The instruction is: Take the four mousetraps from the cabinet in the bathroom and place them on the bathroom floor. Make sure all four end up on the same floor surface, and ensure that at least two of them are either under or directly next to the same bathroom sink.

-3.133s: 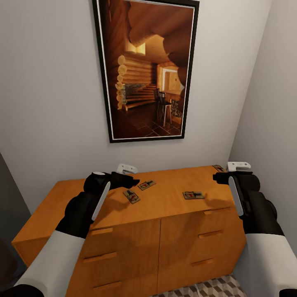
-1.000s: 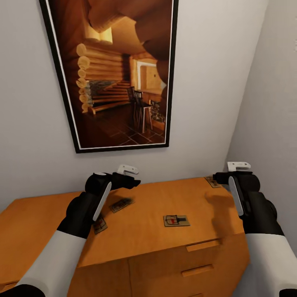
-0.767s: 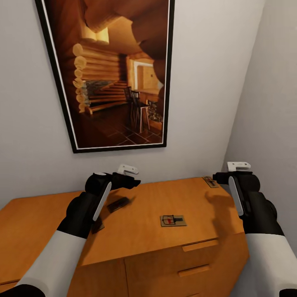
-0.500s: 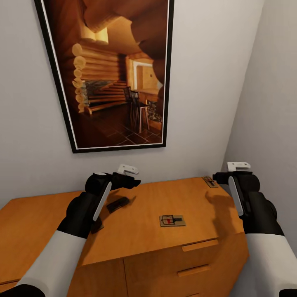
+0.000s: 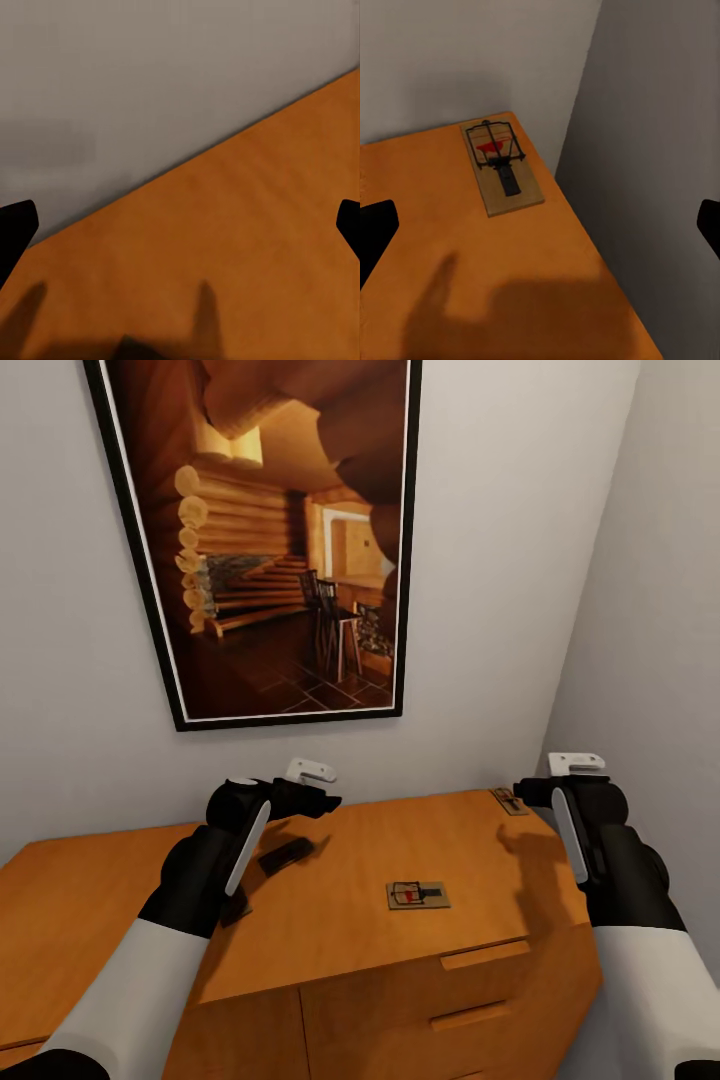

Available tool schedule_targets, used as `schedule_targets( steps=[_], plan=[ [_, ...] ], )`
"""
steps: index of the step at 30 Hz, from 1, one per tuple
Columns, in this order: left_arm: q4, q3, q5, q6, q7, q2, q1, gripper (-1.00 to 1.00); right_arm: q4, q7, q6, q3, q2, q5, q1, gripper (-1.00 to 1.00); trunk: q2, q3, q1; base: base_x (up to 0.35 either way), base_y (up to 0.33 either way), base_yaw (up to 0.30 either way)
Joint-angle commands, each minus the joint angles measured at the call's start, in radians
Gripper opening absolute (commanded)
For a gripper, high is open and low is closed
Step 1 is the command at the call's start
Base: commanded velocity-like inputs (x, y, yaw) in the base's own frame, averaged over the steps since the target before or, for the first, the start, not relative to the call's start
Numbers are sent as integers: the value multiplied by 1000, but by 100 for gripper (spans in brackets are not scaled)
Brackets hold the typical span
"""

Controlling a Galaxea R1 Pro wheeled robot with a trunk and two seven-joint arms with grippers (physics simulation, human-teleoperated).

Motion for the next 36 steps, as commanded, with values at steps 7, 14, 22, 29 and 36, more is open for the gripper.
schedule_targets(
  steps=[7, 14, 22, 29, 36],
  plan=[
    [-1, 0, -4, 5, -4, 0, -1, 100, -3, -3, 4, 18, 6, 2, -1, 100, -1, -1, 0, 0, 0, 0],
    [0, 0, -3, 4, -8, 0, -1, 100, 4, -6, 4, 66, 10, 1, -1, 100, -1, -1, 0, 0, 0, 0],
    [1, 0, -2, 5, -13, 0, -1, 100, 97, -8, 4, 83, 9, -10, -5, 100, -1, -1, 0, 0, 0, 0],
    [1, 0, -2, 5, -14, 0, -1, 100, 170, -4, 4, 85, 11, -14, -37, 100, -1, -1, 0, 0, 0, 0],
    [1, 0, -2, 5, -14, 0, -1, 100, 208, 0, 4, 86, 8, -15, -59, 100, -1, -1, 0, 0, 0, 0]
  ],
)
